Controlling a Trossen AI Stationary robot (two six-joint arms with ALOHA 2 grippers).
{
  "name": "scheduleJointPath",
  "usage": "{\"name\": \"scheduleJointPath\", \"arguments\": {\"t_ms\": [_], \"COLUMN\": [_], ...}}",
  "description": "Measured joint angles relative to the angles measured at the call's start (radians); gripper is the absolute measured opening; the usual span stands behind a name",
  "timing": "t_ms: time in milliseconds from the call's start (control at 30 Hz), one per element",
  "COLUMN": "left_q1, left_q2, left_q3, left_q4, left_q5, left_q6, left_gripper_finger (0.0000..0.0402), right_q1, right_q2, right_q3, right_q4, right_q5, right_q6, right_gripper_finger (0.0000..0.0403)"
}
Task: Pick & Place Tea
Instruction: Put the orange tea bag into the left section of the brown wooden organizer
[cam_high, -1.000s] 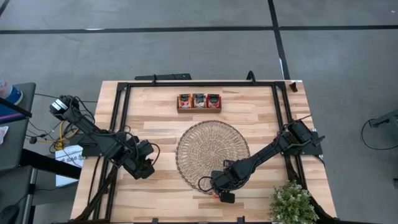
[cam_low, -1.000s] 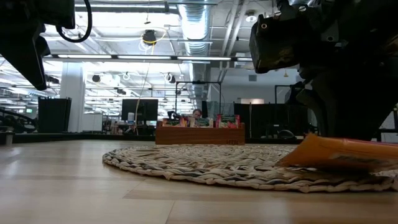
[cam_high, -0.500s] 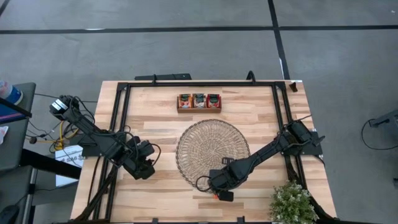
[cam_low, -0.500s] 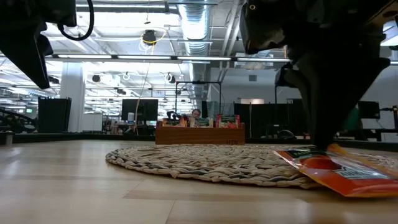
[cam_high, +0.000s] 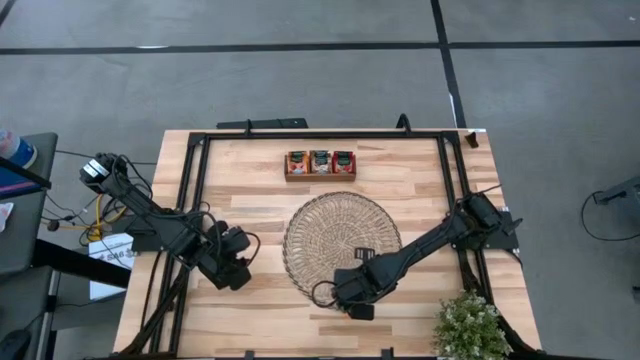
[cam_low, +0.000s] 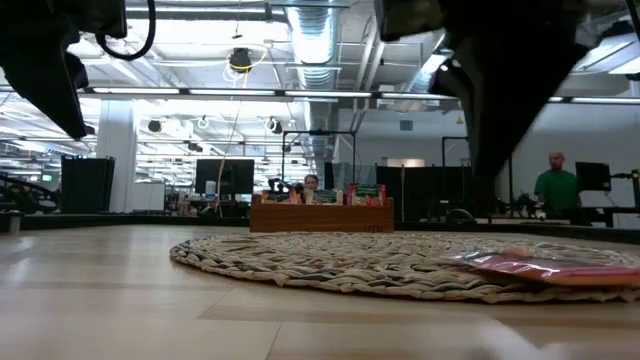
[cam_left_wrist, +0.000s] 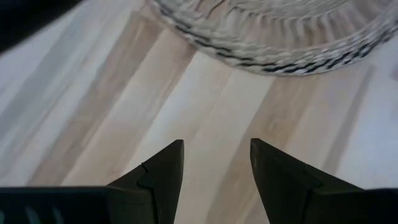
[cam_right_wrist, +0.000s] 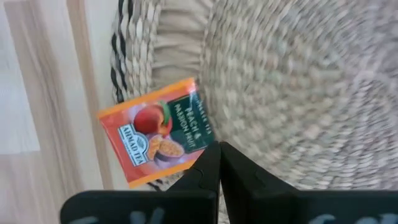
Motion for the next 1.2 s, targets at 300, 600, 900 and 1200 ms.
{"name": "scheduleJointPath", "arguments": {"t_ms": [300,600,900,1200], "left_q1": [0.0,0.0,0.0,0.0], "left_q2": [0.0,0.0,0.0,0.0], "left_q3": [0.0,0.0,0.0,0.0], "left_q4": [0.148,0.144,0.141,0.14], "left_q5": [0.068,0.071,0.064,0.064], "left_q6": [0.095,0.1,0.101,0.1], "left_gripper_finger": [0.0177,0.0177,0.0177,0.0177], "right_q1": [-0.024,-0.018,-0.029,-0.036], "right_q2": [-0.001,-0.001,0.005,0.005], "right_q3": [0.052,0.052,0.051,-0.006], "right_q4": [-0.043,-0.016,0.02,0.036], "right_q5": [0.015,-0.159,-0.188,-0.154], "right_q6": [-0.051,-0.079,-0.078,-0.102], "right_gripper_finger": [0.0,0.0,0.0065,0.0168]}}
